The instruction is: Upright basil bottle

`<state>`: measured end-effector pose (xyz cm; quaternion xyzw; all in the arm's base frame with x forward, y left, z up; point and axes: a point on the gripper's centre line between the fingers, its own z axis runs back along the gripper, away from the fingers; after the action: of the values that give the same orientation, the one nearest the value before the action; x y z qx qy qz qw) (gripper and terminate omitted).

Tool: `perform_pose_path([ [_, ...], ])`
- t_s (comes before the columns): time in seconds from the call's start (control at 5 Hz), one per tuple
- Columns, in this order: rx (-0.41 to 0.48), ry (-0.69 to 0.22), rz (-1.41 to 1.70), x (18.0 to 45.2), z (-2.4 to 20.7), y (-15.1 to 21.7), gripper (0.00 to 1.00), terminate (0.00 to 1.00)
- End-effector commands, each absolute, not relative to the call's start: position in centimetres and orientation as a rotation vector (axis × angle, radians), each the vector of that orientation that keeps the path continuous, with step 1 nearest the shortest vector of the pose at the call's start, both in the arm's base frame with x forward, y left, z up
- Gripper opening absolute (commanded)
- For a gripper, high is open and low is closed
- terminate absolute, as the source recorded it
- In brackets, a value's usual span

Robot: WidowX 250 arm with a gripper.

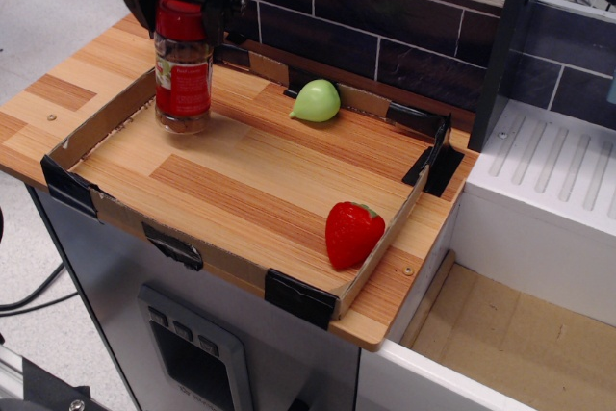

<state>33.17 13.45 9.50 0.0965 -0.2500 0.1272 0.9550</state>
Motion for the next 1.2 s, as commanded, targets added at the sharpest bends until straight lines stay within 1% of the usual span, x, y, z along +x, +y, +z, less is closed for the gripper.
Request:
perform_pose_path([
  [0.0, 0.228, -0.621, 0.264, 33.4, 10.4, 13.7, 1.0, 0.0],
  [0.2, 0.2, -0.565, 0.312, 33.5, 10.8, 13.8, 1.0, 0.0],
  [0.4, 0.182, -0.528, 0.347, 33.5, 12.6, 13.7, 1.0, 0.0],
  [0.6, 0.193, -0.48, 0.39, 33.4, 15.6, 13.4, 1.0, 0.0],
  [0.8, 0.2, -0.455, 0.424, 33.7, 18.0, 12.9, 1.0, 0.0],
  [1.0, 0.182, -0.428, 0.476, 34.3, 19.5, 12.7, 1.0, 0.0],
])
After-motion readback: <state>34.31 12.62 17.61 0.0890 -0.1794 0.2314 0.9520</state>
